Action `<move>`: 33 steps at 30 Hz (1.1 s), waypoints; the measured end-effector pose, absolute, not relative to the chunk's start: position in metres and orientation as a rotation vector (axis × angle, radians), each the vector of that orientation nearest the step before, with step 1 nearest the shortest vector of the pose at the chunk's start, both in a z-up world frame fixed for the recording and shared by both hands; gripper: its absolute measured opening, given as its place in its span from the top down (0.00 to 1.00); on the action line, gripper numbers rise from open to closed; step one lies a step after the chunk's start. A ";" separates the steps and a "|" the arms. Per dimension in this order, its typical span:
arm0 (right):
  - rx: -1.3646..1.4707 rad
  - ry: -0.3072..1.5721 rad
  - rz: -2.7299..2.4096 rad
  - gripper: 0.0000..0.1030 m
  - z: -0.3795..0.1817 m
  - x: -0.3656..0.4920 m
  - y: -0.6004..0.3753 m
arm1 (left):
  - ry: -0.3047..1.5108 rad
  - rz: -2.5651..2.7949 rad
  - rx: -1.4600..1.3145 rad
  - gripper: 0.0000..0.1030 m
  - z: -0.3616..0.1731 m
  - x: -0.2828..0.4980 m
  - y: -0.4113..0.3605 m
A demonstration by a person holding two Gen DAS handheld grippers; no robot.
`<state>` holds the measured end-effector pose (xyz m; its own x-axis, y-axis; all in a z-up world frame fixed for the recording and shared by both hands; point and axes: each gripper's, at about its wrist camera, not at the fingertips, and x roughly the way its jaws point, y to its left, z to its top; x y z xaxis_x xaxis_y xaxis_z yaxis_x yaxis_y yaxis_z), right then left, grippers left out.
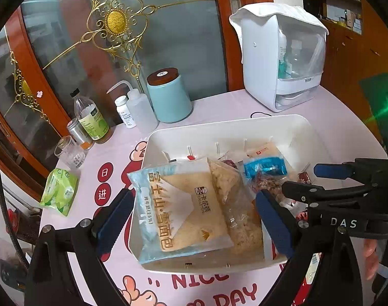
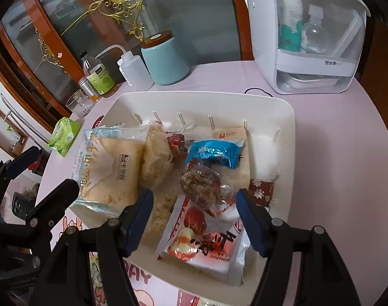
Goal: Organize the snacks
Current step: 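Carry the bread bag and nut bag over the white tray and release both, then move both tools toward the last two snack packs on the table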
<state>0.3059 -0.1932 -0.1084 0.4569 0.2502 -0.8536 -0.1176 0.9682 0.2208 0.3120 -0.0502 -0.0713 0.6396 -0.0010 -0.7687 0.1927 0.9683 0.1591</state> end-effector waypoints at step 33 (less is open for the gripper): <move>0.086 0.974 0.203 0.14 -0.086 0.167 -0.220 | 0.816 -0.069 0.146 0.07 -0.001 0.163 -0.009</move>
<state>0.1671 -0.2196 -0.0863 0.5447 0.2095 -0.8120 -0.1328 0.9776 0.1631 0.1627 -0.0088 -0.0010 0.6837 -0.0056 -0.7298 0.1179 0.9877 0.1029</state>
